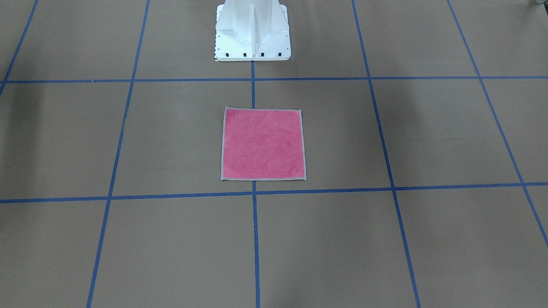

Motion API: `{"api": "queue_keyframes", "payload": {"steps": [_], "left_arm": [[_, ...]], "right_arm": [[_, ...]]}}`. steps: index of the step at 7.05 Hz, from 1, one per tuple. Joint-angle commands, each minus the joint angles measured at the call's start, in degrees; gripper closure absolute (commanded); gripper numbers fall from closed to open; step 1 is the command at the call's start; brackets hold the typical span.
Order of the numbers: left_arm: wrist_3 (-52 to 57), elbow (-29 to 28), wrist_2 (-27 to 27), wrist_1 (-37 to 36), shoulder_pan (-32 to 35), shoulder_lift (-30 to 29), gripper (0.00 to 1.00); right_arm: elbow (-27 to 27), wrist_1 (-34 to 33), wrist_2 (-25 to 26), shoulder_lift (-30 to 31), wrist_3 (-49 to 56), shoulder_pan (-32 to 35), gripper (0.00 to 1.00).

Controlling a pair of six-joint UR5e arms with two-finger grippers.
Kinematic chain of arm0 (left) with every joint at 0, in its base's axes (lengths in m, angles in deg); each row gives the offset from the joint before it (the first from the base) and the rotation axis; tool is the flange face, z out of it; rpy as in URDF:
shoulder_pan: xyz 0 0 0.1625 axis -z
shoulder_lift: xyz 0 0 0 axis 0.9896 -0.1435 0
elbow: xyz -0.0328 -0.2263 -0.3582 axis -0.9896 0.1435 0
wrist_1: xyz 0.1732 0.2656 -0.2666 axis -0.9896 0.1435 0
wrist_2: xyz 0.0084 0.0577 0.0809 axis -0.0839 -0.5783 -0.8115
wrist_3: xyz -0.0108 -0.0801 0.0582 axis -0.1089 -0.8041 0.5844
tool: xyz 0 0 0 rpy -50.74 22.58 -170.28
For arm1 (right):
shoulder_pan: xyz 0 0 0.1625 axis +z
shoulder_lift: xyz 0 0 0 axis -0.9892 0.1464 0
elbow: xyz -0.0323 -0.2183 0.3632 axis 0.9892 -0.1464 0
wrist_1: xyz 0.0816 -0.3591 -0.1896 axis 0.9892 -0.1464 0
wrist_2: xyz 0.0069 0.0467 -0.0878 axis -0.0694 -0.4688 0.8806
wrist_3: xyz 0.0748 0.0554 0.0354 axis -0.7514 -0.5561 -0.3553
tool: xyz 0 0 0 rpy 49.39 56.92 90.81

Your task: Fold towel twice with both arms

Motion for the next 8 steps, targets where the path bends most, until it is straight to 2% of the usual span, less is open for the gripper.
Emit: {"api": "queue_keyframes", "payload": {"steps": [1, 2, 3, 4, 5, 6, 7, 8], "left_arm": [[-14.27, 1.94, 0.15, 5.82, -9.55, -3.23, 0.00], [-22.86, 3.17, -0.02, 10.37, -15.86, -4.88, 0.00], [-30.60, 3.00, 0.07, 16.51, -18.71, -6.20, 0.00], [-39.12, 3.18, 0.16, 21.70, -23.26, -5.95, 0.00], [-52.34, 3.00, -0.37, 26.45, -28.88, -6.21, 0.00], [-61.26, 2.74, -2.63, 32.68, -32.67, -6.04, 0.00], [-69.01, 3.00, -5.35, 36.22, -36.19, -6.13, 0.00], [-74.48, 3.53, -7.73, 38.61, -39.27, -6.21, 0.00]], "right_arm": [[0.22, 0.29, -0.76, -8.08, -8.92, -6.30, 0.00], [-0.21, 0.29, -1.37, -9.25, -9.56, -6.93, 0.00], [-0.13, 0.38, -5.38, -9.26, -9.65, -8.33, 0.00], [0.22, 1.34, -5.86, -9.78, -10.52, -10.17, 0.00], [0.14, 5.87, -5.86, -9.96, -16.71, -12.97, 0.00], [-0.13, 13.75, -5.69, -9.96, -29.39, -16.39, 0.00], [-0.65, 22.27, -5.16, -9.87, -42.04, -20.08, 0.00], [-0.74, 27.23, -4.29, -10.05, -50.96, -23.60, 0.00]]}}
